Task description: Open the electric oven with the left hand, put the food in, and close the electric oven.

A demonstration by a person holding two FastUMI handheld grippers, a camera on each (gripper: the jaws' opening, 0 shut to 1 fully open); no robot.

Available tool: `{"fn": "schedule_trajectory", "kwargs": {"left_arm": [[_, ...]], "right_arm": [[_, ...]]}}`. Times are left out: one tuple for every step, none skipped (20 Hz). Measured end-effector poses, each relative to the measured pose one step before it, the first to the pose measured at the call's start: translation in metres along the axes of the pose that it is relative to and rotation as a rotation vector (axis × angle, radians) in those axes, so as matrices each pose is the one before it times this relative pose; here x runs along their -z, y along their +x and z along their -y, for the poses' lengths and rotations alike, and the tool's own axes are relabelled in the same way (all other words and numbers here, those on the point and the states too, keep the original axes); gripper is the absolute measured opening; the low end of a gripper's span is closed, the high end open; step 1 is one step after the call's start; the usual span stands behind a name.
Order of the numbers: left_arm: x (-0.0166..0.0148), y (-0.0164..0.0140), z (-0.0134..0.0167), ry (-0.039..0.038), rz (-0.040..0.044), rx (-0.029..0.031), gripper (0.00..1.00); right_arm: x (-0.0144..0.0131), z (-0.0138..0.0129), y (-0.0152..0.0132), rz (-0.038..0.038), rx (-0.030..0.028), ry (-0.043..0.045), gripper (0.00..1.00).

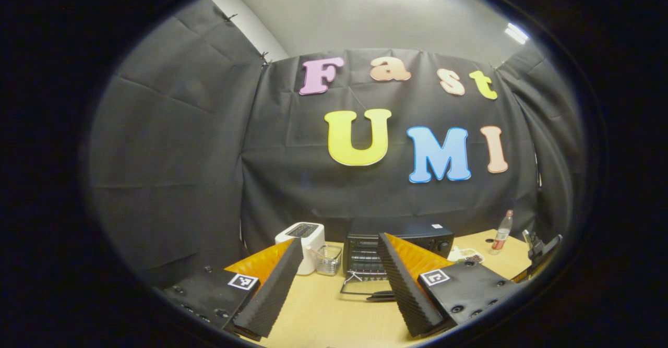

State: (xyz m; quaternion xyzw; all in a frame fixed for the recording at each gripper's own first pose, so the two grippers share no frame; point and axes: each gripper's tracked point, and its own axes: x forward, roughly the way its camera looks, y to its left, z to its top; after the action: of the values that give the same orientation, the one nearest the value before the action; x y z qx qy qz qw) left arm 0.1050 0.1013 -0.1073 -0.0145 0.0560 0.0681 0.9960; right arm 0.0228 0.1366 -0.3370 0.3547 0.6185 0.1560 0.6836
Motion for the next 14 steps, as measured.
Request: {"fn": "schedule_trajectory", "kwargs": {"left_arm": [[-0.00006,0.0027,-0.00165,-0.00383,-0.00083,-0.00073,1.0],[0.00101,0.00161,-0.00211,-0.00274,0.00092,-0.00028,1.0],[-0.00078,0.00081,-0.00336,0.0008,0.00045,-0.00276,1.0],[0.00108,0.00142,-0.00327,0.00234,-0.00014,-0.00232,1.0],[0.00015,0.00151,-0.00422,0.00337,-0.00121,-0.0048,1.0],[0.00063,0.00207,-0.00487,0.00174,-0.00041,-0.00439,1.0],[0.00048,0.00199,-0.00372,0.0002,-0.00141,-0.00448,1.0],[0.00178,0.00141,-0.00441,0.00042,-0.00329,-0.00546,1.0],[0.0007,0.00259,-0.00448,0.00103,-0.00172,-0.00582,1.0],[0.00077,0.00277,-0.00484,0.00129,-0.00023,-0.00649,1.0],[0.00051,0.0017,-0.00419,0.00068,-0.00149,-0.00525,1.0],[0.00213,0.00296,-0.00362,0.00028,-0.00225,-0.00432,1.0],[0.00085,0.0018,-0.00417,0.00154,-0.00313,-0.00514,1.0],[0.00219,0.00356,-0.00205,0.00206,-0.00392,-0.00245,1.0]], "right_arm": [[-0.00386,-0.00775,0.00237,0.01092,-0.01086,0.00569,0.04],[-0.00457,-0.00769,0.00338,0.01345,-0.00955,0.01111,0.04],[-0.00496,-0.00664,0.00435,0.01593,-0.00908,0.01392,0.04],[-0.00634,-0.00583,0.00347,0.0198,-0.00841,0.01555,0.04],[-0.00665,-0.00584,0.00414,0.01928,-0.00708,0.01911,0.04],[-0.00444,-0.00578,0.00437,0.01954,-0.00598,0.02095,0.04],[-0.00696,-0.005,0.00507,0.01956,-0.00433,0.01893,0.04],[-0.00442,-0.00515,0.00456,0.02111,-0.00162,0.01772,0.04],[-0.00571,-0.00514,0.00584,0.02155,-0.00151,0.01726,0.04],[-0.00469,-0.00469,0.00512,0.0274,0.00185,0.01888,0.04],[-0.00541,-0.00593,0.00637,0.0257,-0.00399,0.01963,0.04],[-0.00384,-0.00659,0.00632,0.02865,-0.00635,0.02205,0.04],[-0.00289,-0.00647,0.00609,0.02032,-0.00869,0.0254,0.04],[-0.00199,-0.00747,0.00564,0.0183,-0.01145,0.02815,0.04]]}}
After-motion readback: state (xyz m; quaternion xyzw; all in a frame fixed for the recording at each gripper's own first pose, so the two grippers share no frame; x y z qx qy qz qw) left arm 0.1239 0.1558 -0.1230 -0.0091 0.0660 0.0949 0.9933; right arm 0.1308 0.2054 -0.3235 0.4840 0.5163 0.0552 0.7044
